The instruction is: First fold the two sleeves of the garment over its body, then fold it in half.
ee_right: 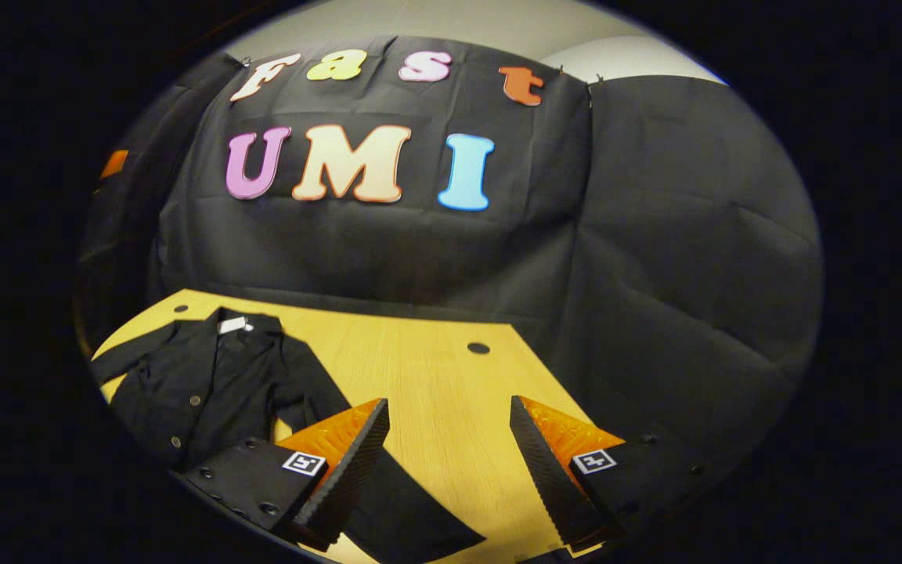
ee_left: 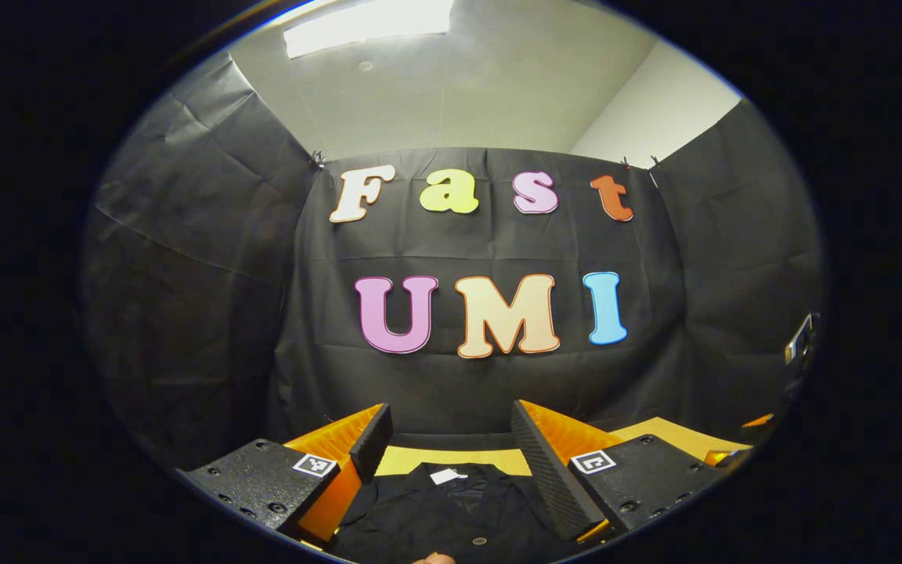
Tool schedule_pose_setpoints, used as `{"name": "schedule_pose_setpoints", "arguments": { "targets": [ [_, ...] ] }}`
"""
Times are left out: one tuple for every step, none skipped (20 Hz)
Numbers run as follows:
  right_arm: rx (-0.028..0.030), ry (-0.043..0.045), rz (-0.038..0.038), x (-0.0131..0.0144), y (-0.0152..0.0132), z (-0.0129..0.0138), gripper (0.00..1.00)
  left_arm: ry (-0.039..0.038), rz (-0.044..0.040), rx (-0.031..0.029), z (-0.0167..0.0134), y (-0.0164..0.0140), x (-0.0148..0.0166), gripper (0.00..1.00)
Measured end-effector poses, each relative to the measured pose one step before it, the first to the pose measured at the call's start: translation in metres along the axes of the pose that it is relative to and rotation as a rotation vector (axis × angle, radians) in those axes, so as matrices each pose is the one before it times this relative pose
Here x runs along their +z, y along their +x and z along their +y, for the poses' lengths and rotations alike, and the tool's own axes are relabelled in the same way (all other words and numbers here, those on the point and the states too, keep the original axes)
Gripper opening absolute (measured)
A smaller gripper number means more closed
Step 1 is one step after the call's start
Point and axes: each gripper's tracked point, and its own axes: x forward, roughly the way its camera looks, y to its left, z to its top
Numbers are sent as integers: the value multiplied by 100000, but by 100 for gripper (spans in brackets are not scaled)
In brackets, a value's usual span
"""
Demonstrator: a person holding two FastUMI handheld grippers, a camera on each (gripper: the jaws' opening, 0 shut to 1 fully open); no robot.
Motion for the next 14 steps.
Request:
{"name": "schedule_pose_setpoints", "arguments": {
  "targets": [
    [1132,-330,3523,-1358,230,-141,98,309,-18,256,-138,2,110,95],
    [1141,-382,3167,-1239,396,41,100,265,-8,283,-294,-76,-23,95],
    [1395,-436,3369,-1367,535,142,98,404,192,352,-132,-66,-8,93],
    [1349,-251,3850,-1258,362,154,98,327,121,420,-16,16,-76,95],
    [1331,-155,3881,-1306,412,99,98,309,178,547,-59,-40,3,93],
    [1095,-39,4027,-1222,362,135,99,340,194,480,8,31,-114,95],
    [713,-21,3551,-1261,309,71,99,246,147,472,10,-31,-14,93],
    [515,-389,2807,-1049,253,34,99,237,6,405,-121,-7,-3,93],
    [359,-573,2674,-1100,159,-118,99,188,72,347,-28,-21,17,93],
    [918,-437,2989,-1026,264,181,99,109,222,297,12,-35,-145,93],
    [1034,-124,2858,-889,272,159,99,78,254,174,-59,-37,-4,93],
    [917,201,2469,-801,255,4,99,138,149,307,-6,-38,-36,95],
    [954,649,2573,-910,449,57,99,41,-23,185,-76,-58,61,95],
    [367,1129,1921,-811,388,-24,100,45,-104,288,51,-51,-28,95]
  ]
}}
